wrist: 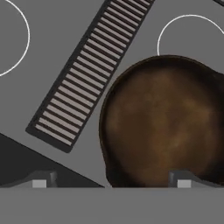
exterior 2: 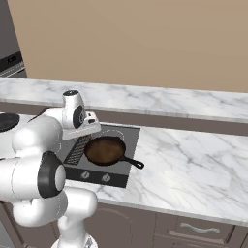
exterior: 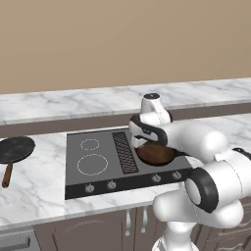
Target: Place both pans onto different burners. Then place the mushroom and the steak on different pans.
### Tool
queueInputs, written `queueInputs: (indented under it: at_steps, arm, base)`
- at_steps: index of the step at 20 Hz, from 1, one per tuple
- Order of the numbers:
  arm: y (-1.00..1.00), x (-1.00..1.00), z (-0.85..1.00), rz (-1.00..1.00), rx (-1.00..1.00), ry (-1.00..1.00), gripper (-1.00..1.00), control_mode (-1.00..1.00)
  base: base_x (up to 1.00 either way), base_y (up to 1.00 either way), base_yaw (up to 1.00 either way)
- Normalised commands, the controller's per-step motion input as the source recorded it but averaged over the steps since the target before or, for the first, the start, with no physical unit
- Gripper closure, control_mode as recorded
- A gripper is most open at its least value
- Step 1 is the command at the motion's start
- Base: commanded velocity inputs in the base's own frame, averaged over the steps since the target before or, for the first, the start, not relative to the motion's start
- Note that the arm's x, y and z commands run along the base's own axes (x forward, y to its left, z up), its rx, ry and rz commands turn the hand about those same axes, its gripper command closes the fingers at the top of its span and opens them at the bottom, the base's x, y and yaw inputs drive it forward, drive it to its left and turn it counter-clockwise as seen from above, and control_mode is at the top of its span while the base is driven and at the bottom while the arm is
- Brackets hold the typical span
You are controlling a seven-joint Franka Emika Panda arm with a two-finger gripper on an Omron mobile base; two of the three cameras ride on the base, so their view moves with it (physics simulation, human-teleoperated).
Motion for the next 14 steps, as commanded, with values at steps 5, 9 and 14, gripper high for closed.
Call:
queueInputs:
  at_steps: [5, 9, 14]
  arm:
    - [0.64, -0.02, 0.02, -0.19, 0.0, 0.0, -1.0, -1.0]
    - [0.56, -0.09, 0.01, -0.19, 0.0, 0.0, -1.0, -1.0]
    - [0.55, -0.06, 0.01, -0.21, 0.01, 0.0, -1.0, -1.0]
  base:
    - [0.0, 0.0, 0.0]
    - [0.0, 0.0, 0.0]
    - [0.0, 0.0, 0.0]
